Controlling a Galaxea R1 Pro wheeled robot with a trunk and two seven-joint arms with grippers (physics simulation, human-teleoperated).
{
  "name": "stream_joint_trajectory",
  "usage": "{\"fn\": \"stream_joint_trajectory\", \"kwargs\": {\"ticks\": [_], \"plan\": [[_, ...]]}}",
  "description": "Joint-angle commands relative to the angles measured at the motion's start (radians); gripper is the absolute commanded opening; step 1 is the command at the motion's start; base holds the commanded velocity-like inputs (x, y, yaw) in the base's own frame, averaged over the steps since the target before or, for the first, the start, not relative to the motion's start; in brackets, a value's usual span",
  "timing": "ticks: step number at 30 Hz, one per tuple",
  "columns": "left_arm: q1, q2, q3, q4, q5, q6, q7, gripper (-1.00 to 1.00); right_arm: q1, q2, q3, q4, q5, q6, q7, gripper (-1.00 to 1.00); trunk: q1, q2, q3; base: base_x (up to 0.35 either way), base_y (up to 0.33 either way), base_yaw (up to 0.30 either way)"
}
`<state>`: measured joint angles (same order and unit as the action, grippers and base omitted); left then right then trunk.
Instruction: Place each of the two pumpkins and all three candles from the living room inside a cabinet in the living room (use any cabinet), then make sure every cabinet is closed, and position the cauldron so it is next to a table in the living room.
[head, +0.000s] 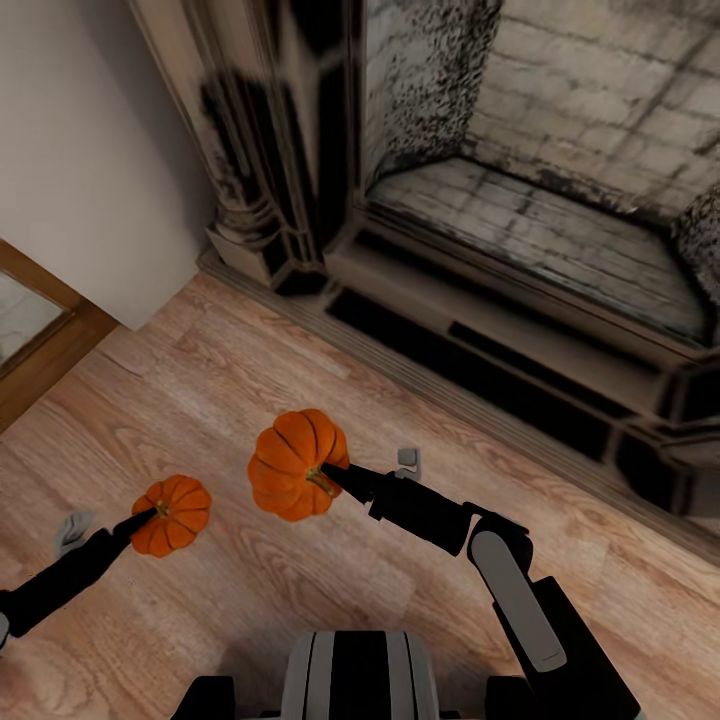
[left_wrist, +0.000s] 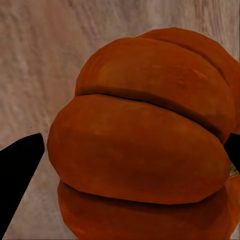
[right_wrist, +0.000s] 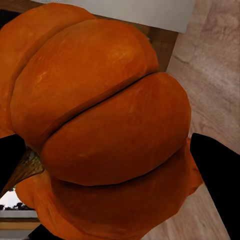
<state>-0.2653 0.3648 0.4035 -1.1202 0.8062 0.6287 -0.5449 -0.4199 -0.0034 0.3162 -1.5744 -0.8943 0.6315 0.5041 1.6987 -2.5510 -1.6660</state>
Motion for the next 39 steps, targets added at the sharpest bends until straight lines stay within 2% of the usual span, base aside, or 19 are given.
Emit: {"fn": "stream_joint_trajectory", "kwargs": {"ticks": [1, 4, 8, 10, 11, 20, 28, 33, 39], "plan": [[0.0, 0.001, 0.015, -0.011, 0.004, 0.018, 0.006, -1.0, 0.0, 0.0, 0.0, 0.0, -0.006, 0.005, -0.001, -1.0, -0.001, 0.0, 0.003, 0.0, 0.0, 0.0], [0.0, 0.004, 0.035, -0.042, 0.002, 0.05, 0.041, -1.0, 0.0, 0.0, 0.0, 0.0, -0.006, 0.005, -0.001, -1.0, -0.002, 0.001, 0.015, 0.0, 0.0, 0.0], [0.0, 0.006, 0.054, -0.088, 0.004, 0.132, 0.141, -1.0, 0.0, 0.001, -0.001, 0.001, -0.006, 0.005, -0.002, -1.0, -0.004, 0.002, 0.031, 0.0, 0.0, 0.0], [0.0, 0.006, 0.059, -0.11, 0.005, 0.159, 0.171, -1.0, 0.0, 0.002, -0.001, 0.001, -0.007, 0.006, -0.011, -1.0, -0.005, 0.002, 0.038, 0.0, 0.0, 0.0], [0.0, 0.007, 0.062, -0.133, 0.005, 0.195, 0.187, -1.0, 0.0, 0.0, -0.002, 0.001, -0.008, 0.006, -0.027, -1.0, -0.005, 0.002, 0.042, 0.0, 0.0, 0.0], [0.0, 0.027, 0.063, -0.153, 0.005, 0.243, 0.194, -1.0, 0.0, 0.003, 0.0, 0.001, -0.006, 0.005, -0.034, -1.0, -0.009, 0.005, 0.077, -0.015, 0.0, 0.0], [0.0, 0.029, 0.063, -0.153, 0.005, 0.246, 0.193, -1.0, 0.0, 0.005, 0.0, 0.002, -0.005, 0.001, -0.033, -1.0, -0.013, 0.006, 0.116, -0.128, 0.0, -0.031], [0.0, 0.029, 0.063, -0.153, 0.005, 0.246, 0.193, -1.0, 0.002, 0.002, 0.0, 0.002, -0.004, -0.052, -0.034, -1.0, -0.015, 0.008, 0.143, -0.011, 0.0, -0.065], [0.0, 0.029, 0.063, -0.153, 0.005, 0.247, 0.193, -1.0, 0.007, 0.002, 0.001, 0.002, -0.004, -0.063, -0.033, -1.0, -0.018, 0.009, 0.176, -0.009, 0.0, -0.068]]}}
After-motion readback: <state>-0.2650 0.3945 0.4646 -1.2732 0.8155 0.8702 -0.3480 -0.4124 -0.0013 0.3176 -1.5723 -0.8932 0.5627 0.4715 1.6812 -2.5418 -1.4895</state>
